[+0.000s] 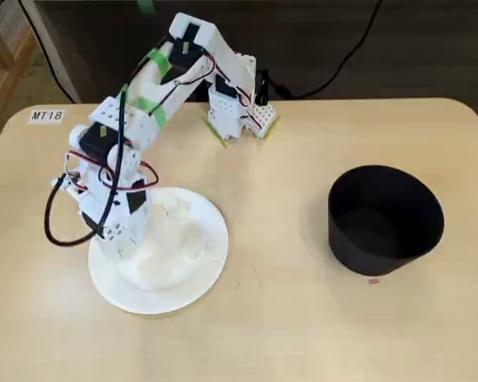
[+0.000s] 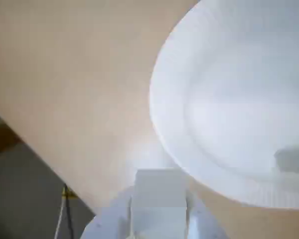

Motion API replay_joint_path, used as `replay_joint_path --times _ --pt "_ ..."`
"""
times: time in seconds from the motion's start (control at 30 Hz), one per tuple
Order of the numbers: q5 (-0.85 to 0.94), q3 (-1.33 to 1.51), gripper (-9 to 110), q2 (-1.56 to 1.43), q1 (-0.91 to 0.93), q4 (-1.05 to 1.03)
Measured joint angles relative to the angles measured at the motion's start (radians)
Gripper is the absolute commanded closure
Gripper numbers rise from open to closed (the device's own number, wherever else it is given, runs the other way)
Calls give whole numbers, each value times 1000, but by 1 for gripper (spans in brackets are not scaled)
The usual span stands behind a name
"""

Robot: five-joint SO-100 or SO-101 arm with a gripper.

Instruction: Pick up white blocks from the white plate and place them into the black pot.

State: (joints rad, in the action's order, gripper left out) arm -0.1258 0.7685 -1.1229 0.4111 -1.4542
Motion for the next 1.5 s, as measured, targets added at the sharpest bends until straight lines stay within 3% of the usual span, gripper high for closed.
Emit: replay_joint_path --times 0.13,0.37,0.6,0.77,0.97,1.07,1.13,1.33,1.43,1.5 --pt "-6 -193 104 -92 -183 -75" --pt "60 -227 104 -207 -669 -107" --pt "156 11 104 -209 -1035 23" --pt "155 305 104 -216 -1085 133" --pt "135 402 104 -216 -1094 158" --pt "114 402 76 -218 -1094 158" --pt "81 403 71 -218 -1094 158" --pt "49 407 78 -229 -1092 124" --pt "52 407 103 -268 -1074 110" --pt "57 407 104 -310 -1054 103"
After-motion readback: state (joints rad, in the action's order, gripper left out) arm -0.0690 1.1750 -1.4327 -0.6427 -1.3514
